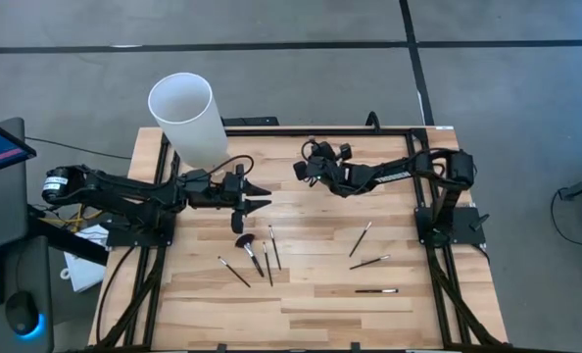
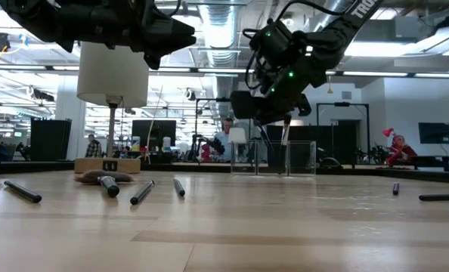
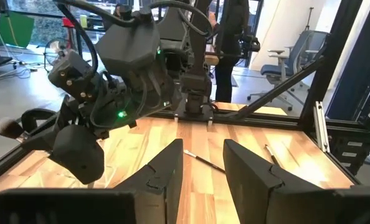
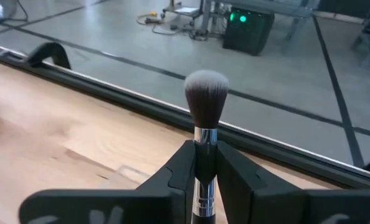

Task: Put items in baskets/containers
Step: Put the black blush brush into the transparent organizer, then put the black eyeshadow brush into the transparent organizer

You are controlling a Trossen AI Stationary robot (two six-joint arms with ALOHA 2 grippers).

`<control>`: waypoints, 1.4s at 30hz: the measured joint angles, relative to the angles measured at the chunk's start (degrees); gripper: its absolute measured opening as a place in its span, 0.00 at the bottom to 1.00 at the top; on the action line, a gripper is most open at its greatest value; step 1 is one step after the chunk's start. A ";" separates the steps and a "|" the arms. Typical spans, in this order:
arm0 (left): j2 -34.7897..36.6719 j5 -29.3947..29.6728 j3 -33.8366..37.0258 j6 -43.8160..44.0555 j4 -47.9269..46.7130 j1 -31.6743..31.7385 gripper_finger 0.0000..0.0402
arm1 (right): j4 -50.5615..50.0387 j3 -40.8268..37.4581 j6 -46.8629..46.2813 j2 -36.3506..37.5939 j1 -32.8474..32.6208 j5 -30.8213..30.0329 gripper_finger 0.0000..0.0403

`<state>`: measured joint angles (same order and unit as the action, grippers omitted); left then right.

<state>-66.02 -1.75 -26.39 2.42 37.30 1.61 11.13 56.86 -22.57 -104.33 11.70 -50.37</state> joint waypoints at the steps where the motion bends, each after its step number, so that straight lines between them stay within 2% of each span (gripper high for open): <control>1: 0.00 0.02 0.00 0.00 -0.01 0.00 0.28 | 0.00 0.00 0.00 0.00 -0.08 -0.06 0.12; 9: 0.00 0.02 0.00 0.00 -0.03 0.00 0.28 | -1.00 0.00 -1.16 0.07 -0.35 1.16 0.14; 18: 0.00 0.02 -0.01 0.00 -0.01 -0.02 0.28 | -5.05 0.00 -4.44 0.64 -1.56 1.62 0.22; 27: 0.02 0.02 -0.11 -0.63 1.86 0.32 0.28 | -8.73 0.10 -0.98 12.53 -4.98 0.97 0.26; 32: 0.02 -0.01 -0.11 -0.47 3.06 0.38 0.28 | -17.98 0.11 -1.78 19.03 -8.60 1.27 0.26; 37: 0.07 0.00 -0.11 0.99 5.21 0.39 0.28 | -28.15 0.11 -10.66 22.49 -14.55 7.53 0.26; 42: 0.75 -0.01 -0.75 2.32 6.14 0.37 0.28 | -42.78 0.09 -32.08 23.52 -21.02 18.76 0.26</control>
<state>-65.26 -1.76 -27.15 4.73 43.44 1.98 -31.64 56.95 -54.65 -80.82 -9.32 -31.61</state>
